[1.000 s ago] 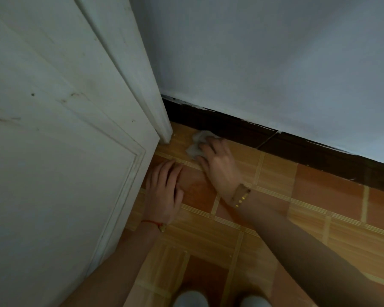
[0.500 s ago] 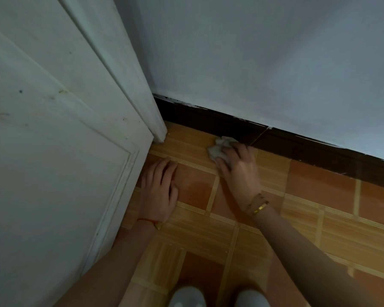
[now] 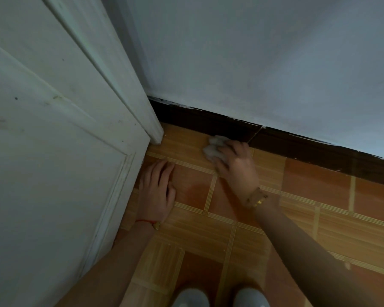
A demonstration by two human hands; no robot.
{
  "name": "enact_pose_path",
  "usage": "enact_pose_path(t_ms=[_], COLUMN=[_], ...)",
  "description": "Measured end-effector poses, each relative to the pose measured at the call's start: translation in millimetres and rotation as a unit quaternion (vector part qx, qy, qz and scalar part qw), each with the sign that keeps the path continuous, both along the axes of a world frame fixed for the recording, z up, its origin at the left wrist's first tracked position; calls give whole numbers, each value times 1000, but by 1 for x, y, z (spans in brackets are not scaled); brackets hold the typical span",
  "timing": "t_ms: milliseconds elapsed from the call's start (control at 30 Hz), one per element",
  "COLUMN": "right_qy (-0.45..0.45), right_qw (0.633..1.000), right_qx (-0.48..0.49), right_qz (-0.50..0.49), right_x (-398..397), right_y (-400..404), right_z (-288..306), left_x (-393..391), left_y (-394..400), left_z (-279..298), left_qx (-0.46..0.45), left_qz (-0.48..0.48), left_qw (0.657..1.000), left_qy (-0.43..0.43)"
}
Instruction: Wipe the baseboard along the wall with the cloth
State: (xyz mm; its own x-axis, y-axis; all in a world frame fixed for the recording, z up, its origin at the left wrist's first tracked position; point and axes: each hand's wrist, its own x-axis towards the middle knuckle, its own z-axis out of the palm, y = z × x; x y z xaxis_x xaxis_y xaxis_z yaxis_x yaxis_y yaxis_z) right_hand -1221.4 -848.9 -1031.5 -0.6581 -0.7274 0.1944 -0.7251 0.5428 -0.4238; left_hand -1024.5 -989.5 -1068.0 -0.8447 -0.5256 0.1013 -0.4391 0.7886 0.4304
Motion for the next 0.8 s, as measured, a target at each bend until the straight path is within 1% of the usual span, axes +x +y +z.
enact_pose_path(t_ms=[100, 167, 233, 367, 400, 433, 467, 500, 533, 567, 600, 633, 667, 700, 733, 800], right_qy=[1, -3, -8, -21, -31, -48, -72, -103, -140, -181, -234, -293, -338, -360, -363, -358], right_qw=[995, 991, 992, 1000, 999, 998, 997, 991, 976, 949, 906, 853, 799, 759, 739, 732], right_qx=[-13, -18, -28, -12, -10, -18, -41, -78, -124, -174, -221, -266, -311, -349, -375, -392], right_qz=[-96, -136, -123, 14, 31, 29, 5, -40, -108, -189, -273, -341, -388, -414, -427, -426], right_x=[-2, 3, 11, 20, 20, 19, 18, 20, 23, 26, 29, 32, 33, 33, 31, 29], right_y=[38, 38, 21, -27, -37, -44, -48, -47, -42, -36, -29, -24, -20, -19, -21, -38], right_z=[0, -1, -1, -1, 1, 3, 4, 7, 11, 15, 20, 25, 30, 35, 38, 42], left_x=[0, 0, -1, 0, 0, 0, 0, 0, 0, 0, -1, -1, -1, -2, -2, -2], left_y=[-1, 0, 0, -1, -1, -1, -1, -1, -1, 0, 0, 0, 0, 0, 0, 0], left_z=[0, 0, 0, 0, 0, 0, 0, 0, 0, 0, 0, 0, -1, -1, -1, -1], left_qx=[0, -1, 0, 1, 1, 1, 1, 0, -1, 0, 1, 0, -1, -4, -4, -5], left_qz=[3, 4, 3, 1, 0, 0, 0, 0, 0, 2, 5, 7, 8, 8, 8, 11], left_qw=[1000, 1000, 1000, 1000, 1000, 1000, 1000, 1000, 1000, 1000, 1000, 1000, 1000, 1000, 1000, 1000], left_qy=[6, 6, 5, 5, 4, 3, 2, 2, 3, 4, 6, 7, 9, 12, 13, 12])
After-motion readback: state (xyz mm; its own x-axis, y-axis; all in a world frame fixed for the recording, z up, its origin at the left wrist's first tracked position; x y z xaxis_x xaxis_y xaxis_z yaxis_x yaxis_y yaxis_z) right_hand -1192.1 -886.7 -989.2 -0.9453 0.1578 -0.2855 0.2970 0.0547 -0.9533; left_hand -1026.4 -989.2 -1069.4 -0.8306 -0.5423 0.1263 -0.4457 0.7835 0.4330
